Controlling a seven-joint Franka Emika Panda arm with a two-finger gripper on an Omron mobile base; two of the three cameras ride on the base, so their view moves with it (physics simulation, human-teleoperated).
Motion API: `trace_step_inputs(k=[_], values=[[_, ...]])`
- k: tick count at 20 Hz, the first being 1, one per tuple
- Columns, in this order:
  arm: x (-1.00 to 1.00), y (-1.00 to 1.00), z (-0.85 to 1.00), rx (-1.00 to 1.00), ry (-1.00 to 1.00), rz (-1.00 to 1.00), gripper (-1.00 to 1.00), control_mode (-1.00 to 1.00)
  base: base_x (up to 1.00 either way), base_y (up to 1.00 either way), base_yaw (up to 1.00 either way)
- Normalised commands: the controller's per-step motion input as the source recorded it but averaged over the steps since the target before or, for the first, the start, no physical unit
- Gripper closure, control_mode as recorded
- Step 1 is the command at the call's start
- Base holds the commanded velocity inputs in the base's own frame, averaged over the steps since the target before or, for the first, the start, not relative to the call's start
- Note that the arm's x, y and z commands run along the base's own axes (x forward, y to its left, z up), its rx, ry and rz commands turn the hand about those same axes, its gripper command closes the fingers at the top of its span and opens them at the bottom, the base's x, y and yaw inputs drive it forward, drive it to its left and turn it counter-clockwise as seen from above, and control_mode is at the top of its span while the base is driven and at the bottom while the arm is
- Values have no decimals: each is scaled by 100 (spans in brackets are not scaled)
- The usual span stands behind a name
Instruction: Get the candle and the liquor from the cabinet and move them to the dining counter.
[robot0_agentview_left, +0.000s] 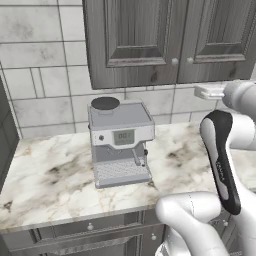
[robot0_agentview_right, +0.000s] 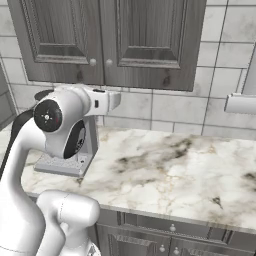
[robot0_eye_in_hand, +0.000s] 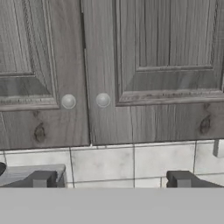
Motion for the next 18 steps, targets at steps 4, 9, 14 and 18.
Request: trace_step_inputs(k=[4, 9, 14, 18], values=[[0, 0, 48, -1, -21, 0, -100, -100, 0, 0, 0], [7, 1, 27, -2, -16, 0, -100, -100, 0, 0, 0], [32, 9, 1, 0, -7, 3, -100, -100, 0, 0, 0], [31, 6, 0, 0, -8, 7, -100, -100, 0, 0, 0]])
